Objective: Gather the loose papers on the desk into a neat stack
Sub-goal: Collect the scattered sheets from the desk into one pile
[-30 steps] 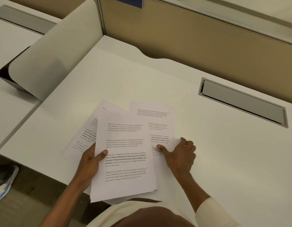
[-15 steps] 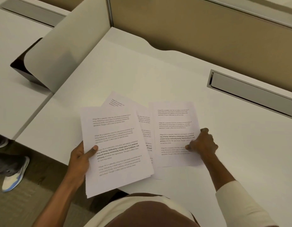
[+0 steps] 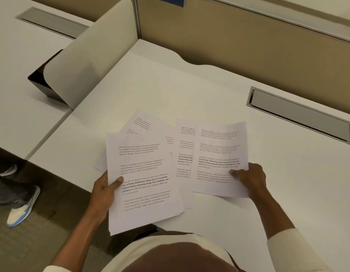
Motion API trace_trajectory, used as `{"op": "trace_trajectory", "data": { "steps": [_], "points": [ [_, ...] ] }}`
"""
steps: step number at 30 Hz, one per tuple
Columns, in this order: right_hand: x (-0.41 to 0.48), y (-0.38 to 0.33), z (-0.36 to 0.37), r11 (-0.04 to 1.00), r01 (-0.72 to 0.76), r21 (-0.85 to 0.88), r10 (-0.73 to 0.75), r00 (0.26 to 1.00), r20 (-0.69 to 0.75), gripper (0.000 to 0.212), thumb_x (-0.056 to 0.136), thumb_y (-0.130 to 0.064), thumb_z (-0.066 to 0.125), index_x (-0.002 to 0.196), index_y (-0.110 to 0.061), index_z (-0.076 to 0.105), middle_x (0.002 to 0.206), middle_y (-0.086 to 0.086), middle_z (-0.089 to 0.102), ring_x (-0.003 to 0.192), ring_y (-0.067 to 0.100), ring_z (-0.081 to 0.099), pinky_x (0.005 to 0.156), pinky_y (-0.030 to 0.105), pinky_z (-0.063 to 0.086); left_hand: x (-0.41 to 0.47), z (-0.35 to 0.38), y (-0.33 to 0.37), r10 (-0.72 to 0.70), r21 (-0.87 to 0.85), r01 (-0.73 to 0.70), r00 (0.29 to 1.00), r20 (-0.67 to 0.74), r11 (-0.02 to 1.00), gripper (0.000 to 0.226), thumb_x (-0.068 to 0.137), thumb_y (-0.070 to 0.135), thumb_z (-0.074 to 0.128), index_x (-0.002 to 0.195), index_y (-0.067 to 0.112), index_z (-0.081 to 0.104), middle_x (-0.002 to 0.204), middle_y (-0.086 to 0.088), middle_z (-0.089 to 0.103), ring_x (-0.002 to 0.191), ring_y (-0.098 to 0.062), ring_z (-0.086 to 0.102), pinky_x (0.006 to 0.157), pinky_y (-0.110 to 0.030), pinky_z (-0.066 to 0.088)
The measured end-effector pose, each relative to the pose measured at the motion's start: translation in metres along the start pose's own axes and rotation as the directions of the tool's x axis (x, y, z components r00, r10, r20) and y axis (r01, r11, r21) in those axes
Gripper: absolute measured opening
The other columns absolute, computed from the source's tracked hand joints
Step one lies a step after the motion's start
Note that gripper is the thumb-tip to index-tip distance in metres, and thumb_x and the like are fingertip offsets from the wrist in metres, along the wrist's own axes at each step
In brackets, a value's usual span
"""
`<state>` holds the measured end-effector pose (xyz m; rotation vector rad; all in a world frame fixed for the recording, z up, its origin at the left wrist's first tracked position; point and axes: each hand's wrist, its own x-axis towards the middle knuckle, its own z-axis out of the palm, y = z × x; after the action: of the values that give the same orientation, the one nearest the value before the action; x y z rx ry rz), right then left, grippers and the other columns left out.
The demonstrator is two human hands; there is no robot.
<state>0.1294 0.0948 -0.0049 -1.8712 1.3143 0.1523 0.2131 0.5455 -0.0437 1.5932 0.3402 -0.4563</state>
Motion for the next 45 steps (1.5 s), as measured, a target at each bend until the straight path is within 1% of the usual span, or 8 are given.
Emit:
{"op": "trace_trajectory", "data": {
  "steps": [9, 13, 17, 24, 34, 39, 42, 45],
  "points": [
    [-0.015, -0.015, 0.022, 0.991, 0.103, -0.083, -0.111, 0.989, -0.097, 0.038, 0.088, -0.020, 0.083, 0.122, -0.010, 0.070, 0.124, 0.017, 0.076, 0.113, 0.045, 0.071, 0.096, 0.050, 0.058, -0.029, 0.011, 0.001, 0.025, 0.034, -0.024, 0.999, -0.033, 0.999, 0.030, 0.108, 0.012, 0.065, 0.133, 0.026, 0.071, 0.120, 0.005, 0.084, 0.100, -0.021, 0.084, 0.069, -0.034, 0.070],
    [-0.021, -0.011, 0.014, 0.935, 0.300, 0.186, -0.284, 0.952, -0.112, 0.024, 0.089, -0.015, 0.084, 0.109, -0.015, 0.071, 0.114, 0.008, 0.081, 0.107, 0.039, 0.075, 0.097, 0.053, 0.061, -0.041, 0.017, 0.002, 0.038, 0.009, -0.037, 0.998, -0.055, 0.999, 0.032, 0.108, 0.009, 0.064, 0.135, 0.024, 0.071, 0.122, 0.005, 0.084, 0.104, -0.023, 0.084, 0.074, -0.038, 0.071],
    [-0.036, -0.004, 0.010, 0.814, 0.275, 0.511, -0.410, 0.896, 0.172, 0.028, 0.089, -0.007, 0.087, 0.107, -0.025, 0.077, 0.105, -0.011, 0.086, 0.096, 0.012, 0.083, 0.080, 0.027, 0.066, -0.049, 0.020, -0.003, 0.011, -0.040, -0.015, 0.994, -0.112, 0.999, 0.035, 0.108, 0.007, 0.063, 0.140, 0.017, 0.069, 0.125, -0.002, 0.083, 0.107, -0.030, 0.083, 0.085, -0.049, 0.069],
    [-0.082, 0.003, 0.081, 0.887, 0.383, 0.259, -0.462, 0.758, 0.461, 0.035, 0.086, -0.010, 0.090, 0.117, -0.016, 0.075, 0.112, -0.006, 0.081, 0.087, -0.009, 0.076, 0.076, 0.013, 0.060, -0.048, 0.020, -0.012, -0.018, -0.037, 0.014, 0.992, -0.127, 0.999, 0.026, 0.109, 0.011, 0.063, 0.132, 0.018, 0.072, 0.118, -0.005, 0.085, 0.103, -0.034, 0.083, 0.082, -0.052, 0.069],
    [-0.110, -0.011, 0.137, 0.894, 0.447, 0.019, -0.378, 0.732, 0.567, 0.050, 0.088, -0.036, 0.088, 0.129, -0.019, 0.065, 0.125, -0.011, 0.074, 0.110, 0.018, 0.073, 0.092, 0.034, 0.061, -0.009, 0.013, 0.002, -0.014, 0.098, 0.013, 1.000, 0.014, 0.995, 0.039, 0.091, 0.038, 0.083, 0.128, 0.031, 0.073, 0.118, 0.008, 0.085, 0.102, -0.020, 0.084, 0.083, -0.042, 0.070],
    [-0.101, -0.024, 0.134, 0.945, 0.306, -0.113, -0.301, 0.952, 0.063, 0.036, 0.090, -0.059, 0.079, 0.098, -0.024, 0.072, 0.096, -0.008, 0.076, 0.100, 0.023, 0.073, 0.080, 0.036, 0.053, 0.010, -0.005, 0.014, -0.051, 0.130, 0.036, 0.992, 0.112, 0.991, 0.034, 0.106, 0.020, 0.069, 0.137, 0.034, 0.069, 0.126, 0.007, 0.083, 0.111, -0.024, 0.082, 0.096, -0.057, 0.066],
    [-0.076, -0.032, 0.119, 0.915, 0.201, -0.351, -0.273, 0.947, -0.168, 0.074, 0.083, -0.068, 0.081, 0.129, -0.012, 0.066, 0.126, 0.014, 0.065, 0.124, 0.038, 0.058, 0.099, 0.050, 0.050, 0.017, -0.017, 0.028, -0.033, 0.105, 0.014, 0.983, 0.180, 0.994, 0.035, 0.108, 0.018, 0.065, 0.137, 0.037, 0.069, 0.129, 0.008, 0.082, 0.113, -0.023, 0.082, 0.095, -0.054, 0.067],
    [-0.063, -0.038, 0.109, 0.837, 0.025, -0.547, -0.167, 0.963, -0.212, 0.107, 0.069, -0.080, 0.083, 0.133, 0.000, 0.053, 0.131, 0.024, 0.054, 0.124, 0.043, 0.052, 0.093, 0.053, 0.053, 0.025, -0.030, 0.040, -0.001, 0.099, -0.021, 0.975, 0.221, 0.995, 0.037, 0.108, 0.020, 0.065, 0.135, 0.045, 0.070, 0.129, 0.009, 0.082, 0.112, -0.023, 0.082, 0.086, -0.043, 0.070]
  ]
}}
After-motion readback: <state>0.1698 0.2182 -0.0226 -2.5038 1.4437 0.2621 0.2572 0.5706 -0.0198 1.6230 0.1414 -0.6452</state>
